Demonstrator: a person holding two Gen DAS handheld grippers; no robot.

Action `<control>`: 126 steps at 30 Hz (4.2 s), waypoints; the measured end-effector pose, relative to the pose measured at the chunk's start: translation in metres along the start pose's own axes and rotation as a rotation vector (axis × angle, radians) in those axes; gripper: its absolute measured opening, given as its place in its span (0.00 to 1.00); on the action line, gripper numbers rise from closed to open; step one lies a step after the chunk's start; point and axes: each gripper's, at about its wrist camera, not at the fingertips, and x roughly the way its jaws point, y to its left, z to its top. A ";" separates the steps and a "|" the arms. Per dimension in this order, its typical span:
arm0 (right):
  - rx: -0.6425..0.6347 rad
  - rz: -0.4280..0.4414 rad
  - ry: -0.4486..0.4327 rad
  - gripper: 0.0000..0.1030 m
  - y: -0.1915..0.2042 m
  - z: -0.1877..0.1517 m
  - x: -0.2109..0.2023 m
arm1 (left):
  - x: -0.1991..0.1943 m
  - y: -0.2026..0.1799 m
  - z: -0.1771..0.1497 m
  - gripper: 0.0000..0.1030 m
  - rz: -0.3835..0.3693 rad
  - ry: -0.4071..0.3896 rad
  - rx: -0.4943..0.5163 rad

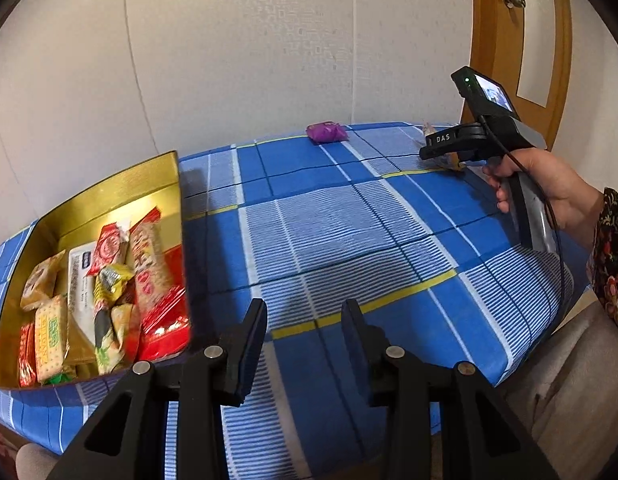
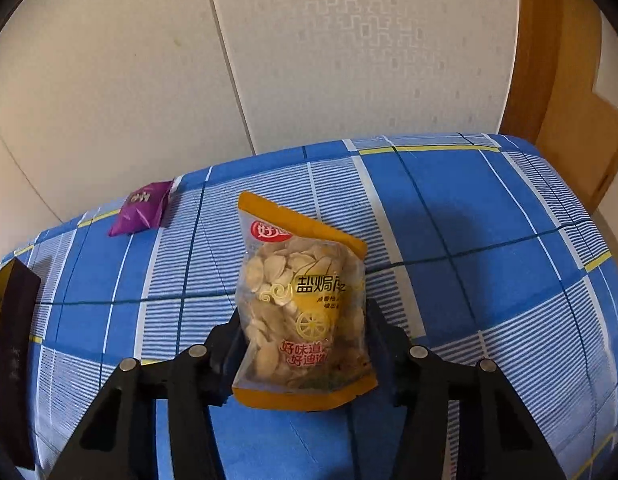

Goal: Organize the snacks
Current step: 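Grasp the clear yellow-labelled nut bag with the right gripper, then grasp the purple packet with left while right holds the nut bag, then carry the purple packet into the gold tray and open the left gripper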

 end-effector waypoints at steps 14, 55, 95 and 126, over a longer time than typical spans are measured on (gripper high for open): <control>-0.031 -0.010 0.012 0.53 -0.004 -0.009 -0.009 | 0.037 -0.024 0.081 0.38 -0.048 0.003 -0.005; -0.007 0.028 0.055 0.55 -0.011 -0.006 -0.010 | 0.262 -0.023 0.228 0.33 0.042 0.182 -0.117; -0.020 -0.016 0.028 0.52 -0.005 -0.015 -0.015 | 0.046 -0.005 0.111 0.30 -0.157 -0.039 -0.157; -0.040 -0.059 0.018 0.52 0.004 -0.020 -0.020 | -0.017 0.178 0.014 0.30 0.042 0.024 -0.412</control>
